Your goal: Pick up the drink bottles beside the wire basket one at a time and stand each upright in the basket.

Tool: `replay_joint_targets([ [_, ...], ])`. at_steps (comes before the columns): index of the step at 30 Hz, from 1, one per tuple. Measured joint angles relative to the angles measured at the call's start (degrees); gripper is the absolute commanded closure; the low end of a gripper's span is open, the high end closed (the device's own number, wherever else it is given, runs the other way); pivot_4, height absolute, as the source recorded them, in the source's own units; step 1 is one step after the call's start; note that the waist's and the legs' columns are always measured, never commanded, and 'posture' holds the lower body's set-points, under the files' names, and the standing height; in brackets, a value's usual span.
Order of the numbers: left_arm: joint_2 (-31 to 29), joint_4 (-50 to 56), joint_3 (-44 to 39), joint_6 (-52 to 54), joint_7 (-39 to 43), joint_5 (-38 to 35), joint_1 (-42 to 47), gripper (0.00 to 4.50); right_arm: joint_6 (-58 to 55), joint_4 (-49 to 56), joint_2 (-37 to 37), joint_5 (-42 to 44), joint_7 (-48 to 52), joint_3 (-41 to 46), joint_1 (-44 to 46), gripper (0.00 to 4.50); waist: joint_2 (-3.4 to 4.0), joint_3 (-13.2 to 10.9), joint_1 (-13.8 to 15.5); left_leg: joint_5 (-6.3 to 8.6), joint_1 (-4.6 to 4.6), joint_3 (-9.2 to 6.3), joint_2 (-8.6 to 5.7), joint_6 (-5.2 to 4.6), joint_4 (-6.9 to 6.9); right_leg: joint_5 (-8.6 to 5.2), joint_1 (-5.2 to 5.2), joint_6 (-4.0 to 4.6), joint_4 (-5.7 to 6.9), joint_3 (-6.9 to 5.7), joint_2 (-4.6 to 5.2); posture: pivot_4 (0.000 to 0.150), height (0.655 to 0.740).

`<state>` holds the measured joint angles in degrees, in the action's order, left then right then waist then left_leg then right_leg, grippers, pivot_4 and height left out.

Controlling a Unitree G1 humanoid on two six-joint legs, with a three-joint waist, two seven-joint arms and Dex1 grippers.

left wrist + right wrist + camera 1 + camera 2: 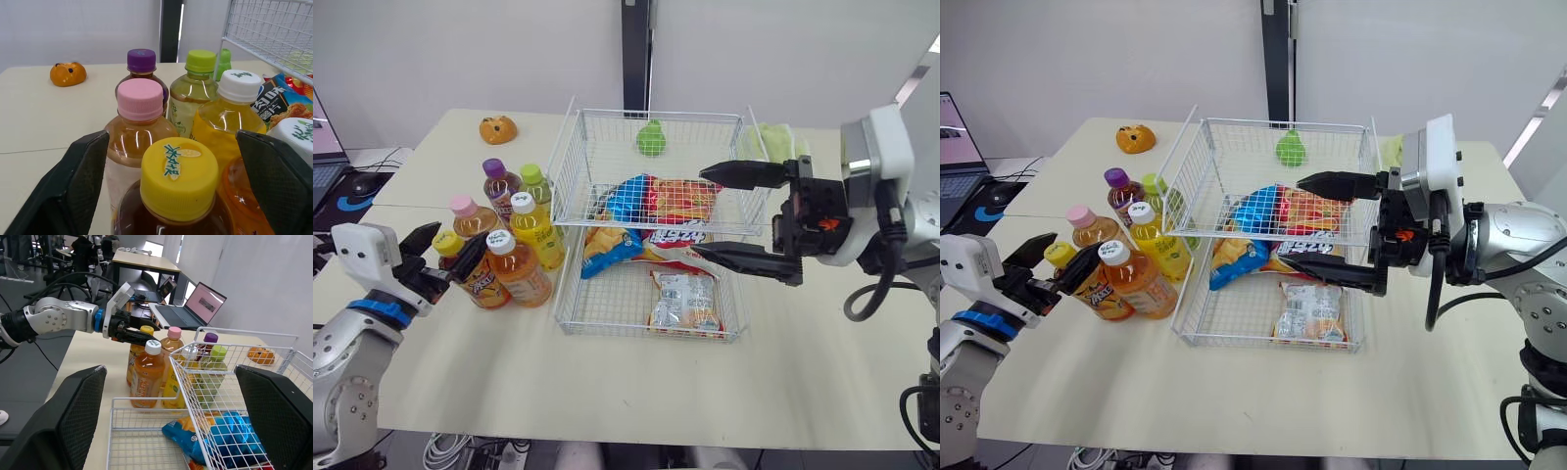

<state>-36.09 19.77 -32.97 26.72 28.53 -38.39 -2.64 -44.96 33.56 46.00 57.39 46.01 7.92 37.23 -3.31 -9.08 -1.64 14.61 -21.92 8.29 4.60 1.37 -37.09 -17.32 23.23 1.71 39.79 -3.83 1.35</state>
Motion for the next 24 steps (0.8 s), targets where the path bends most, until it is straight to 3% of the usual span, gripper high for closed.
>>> replay_joint_targets([
  [6, 0.0, -0.1, 0.0, -0.8, 0.9, 0.5, -0.2, 3.13, 0.1, -0.1, 0.0, -0.1, -0.2, -0.2, 0.0, 0.0, 0.0, 0.0, 0.0, 0.0, -0.02, 0.01, 0.0, 0.0, 0.04, 0.0, 0.0, 0.0, -0.1, 0.0, 0.0, 0.15, 0.74],
  [15, -0.4, 0.2, -2.2, -0.4, 2.2, -1.4, -2.0, 3.13, 0.3, -1.2, -0.7, -0.4, 0.2, -0.7, 0.5, 0.0, 0.0, 0.0, -0.1, 0.0, -0.02, 0.01, 0.02, 0.0, 0.06, 0.0, 0.0, 0.0, -0.14, -0.01, 0.0, 0.15, 0.74],
  [19, -7.8, 0.4, -6.2, 6.8, 5.0, -6.5, -3.7, 3.13, 1.0, -2.2, -1.4, -1.7, 1.5, -2.4, 1.1, 0.0, -0.05, -0.1, -0.2, 0.0, -0.1, -0.01, 0.04, 0.01, 0.07, 0.0, 0.06, 0.0, -0.16, -0.04, -0.01, 0.15, 0.74],
  [24, -20.5, 1.1, -17.6, 17.8, 11.2, -15.0, -4.5, 3.13, 2.5, -3.7, -2.1, -3.6, 2.7, -3.3, 2.3, 0.0, -0.02, -0.1, 0.0, -0.01, -0.19, -0.03, 0.04, 0.04, 0.09, 0.0, 0.08, 0.0, -0.34, -0.09, -0.01, 0.15, 0.74],
])
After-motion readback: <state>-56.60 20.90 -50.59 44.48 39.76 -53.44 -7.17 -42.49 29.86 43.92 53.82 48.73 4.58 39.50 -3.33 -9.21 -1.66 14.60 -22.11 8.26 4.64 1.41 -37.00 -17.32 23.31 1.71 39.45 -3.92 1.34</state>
